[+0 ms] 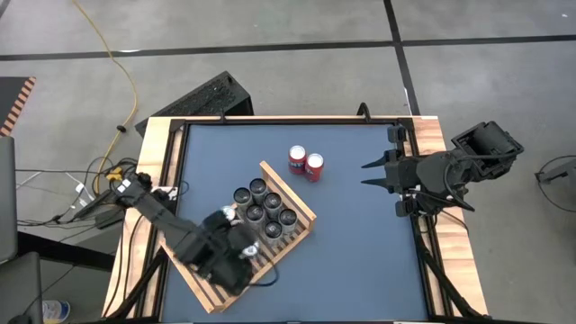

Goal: Place canned beverage on shelf
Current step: Put the right red soda can on the shelf aligned with the other red soda can

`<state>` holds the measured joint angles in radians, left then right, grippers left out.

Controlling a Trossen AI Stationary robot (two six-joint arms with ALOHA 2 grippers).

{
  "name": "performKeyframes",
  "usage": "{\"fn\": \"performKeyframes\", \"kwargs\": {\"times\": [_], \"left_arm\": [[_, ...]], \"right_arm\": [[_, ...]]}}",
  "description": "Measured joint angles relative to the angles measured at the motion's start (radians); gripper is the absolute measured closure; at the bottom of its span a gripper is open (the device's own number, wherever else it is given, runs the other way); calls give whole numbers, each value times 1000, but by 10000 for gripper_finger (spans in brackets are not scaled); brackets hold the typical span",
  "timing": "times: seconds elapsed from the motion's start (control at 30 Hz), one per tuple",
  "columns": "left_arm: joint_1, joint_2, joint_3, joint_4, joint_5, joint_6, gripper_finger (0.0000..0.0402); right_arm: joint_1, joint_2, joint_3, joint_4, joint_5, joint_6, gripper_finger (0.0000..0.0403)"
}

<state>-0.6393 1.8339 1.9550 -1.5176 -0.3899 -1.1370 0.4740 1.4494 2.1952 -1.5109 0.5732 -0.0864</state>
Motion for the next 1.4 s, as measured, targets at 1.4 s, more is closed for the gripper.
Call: {"fn": "performKeyframes", "kwargs": {"times": [1.4], "left_arm": [[89, -26, 349, 18, -242, 123, 68]], "right_arm": [[-568, 269, -14, 50, -393, -140, 141]]}}
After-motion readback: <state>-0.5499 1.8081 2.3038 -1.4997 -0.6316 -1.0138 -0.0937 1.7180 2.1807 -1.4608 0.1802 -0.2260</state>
